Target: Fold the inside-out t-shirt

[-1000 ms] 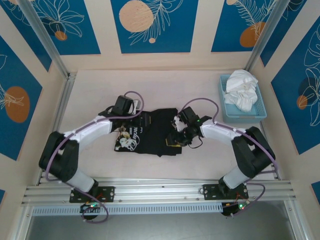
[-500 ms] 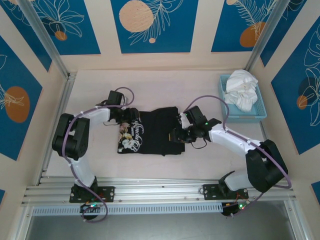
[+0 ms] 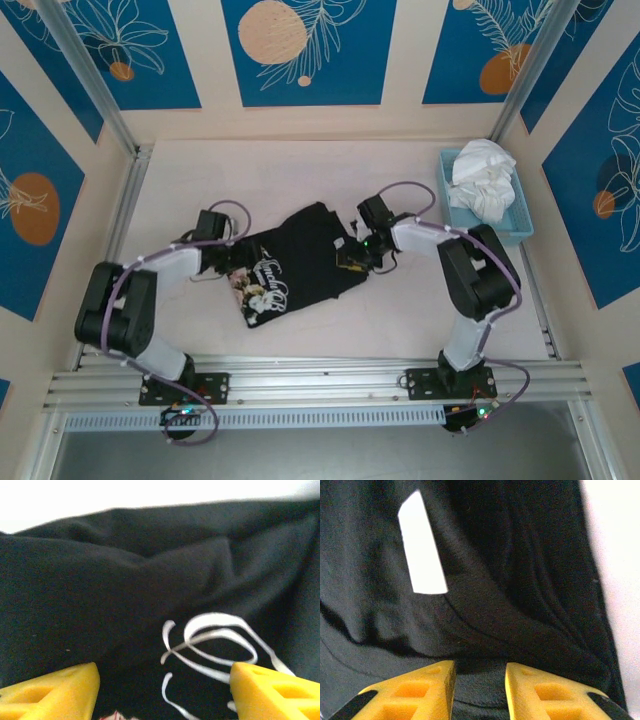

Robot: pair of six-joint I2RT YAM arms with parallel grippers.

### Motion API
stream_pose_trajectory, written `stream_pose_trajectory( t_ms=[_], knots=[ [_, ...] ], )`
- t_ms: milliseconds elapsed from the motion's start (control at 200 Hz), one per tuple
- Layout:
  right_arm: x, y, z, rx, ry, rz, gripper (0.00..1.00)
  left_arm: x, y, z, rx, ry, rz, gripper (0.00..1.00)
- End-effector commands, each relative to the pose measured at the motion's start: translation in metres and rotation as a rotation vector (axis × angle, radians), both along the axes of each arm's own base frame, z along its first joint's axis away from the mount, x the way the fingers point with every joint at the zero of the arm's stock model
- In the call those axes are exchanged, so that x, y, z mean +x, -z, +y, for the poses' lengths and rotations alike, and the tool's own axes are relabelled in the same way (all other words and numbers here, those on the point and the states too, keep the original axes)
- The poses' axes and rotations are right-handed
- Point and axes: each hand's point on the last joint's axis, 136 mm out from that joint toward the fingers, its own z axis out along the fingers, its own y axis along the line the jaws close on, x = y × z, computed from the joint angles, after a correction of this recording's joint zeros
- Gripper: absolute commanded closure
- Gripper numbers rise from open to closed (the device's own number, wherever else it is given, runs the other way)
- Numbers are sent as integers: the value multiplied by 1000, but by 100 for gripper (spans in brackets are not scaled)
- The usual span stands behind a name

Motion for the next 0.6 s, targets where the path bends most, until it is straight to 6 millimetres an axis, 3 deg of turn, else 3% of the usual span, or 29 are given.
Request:
stream_pose_trajectory(
  t_ms=[0, 80, 160, 295, 385, 485, 565, 595],
  knots=[
    [42, 7, 6, -51, -35, -63, 65, -63, 25, 3, -37, -30, 129, 30],
    [74, -2, 33, -5, -86, -105, 65, -96, 27, -6, -65, -28, 142, 30],
    [99, -16, 57, 25, -152, -166, 64, -120, 17, -24, -100, 4, 107, 29],
    [122, -59, 78, 60, -236, -309, 61, -132, -28, -56, -195, 86, -45, 25],
    [118, -80, 69, 52, -249, -381, 57, -120, -67, -56, -201, 109, -179, 17],
    [107, -86, 38, 21, -192, -387, 49, -89, -102, -43, -95, 103, -352, 7],
    [99, -77, 6, 3, -96, -319, 41, -52, -108, -30, -65, 60, -347, 5],
    [96, -70, -5, -4, -64, -289, 32, -37, -105, -25, -70, 38, -319, 5]
  ],
)
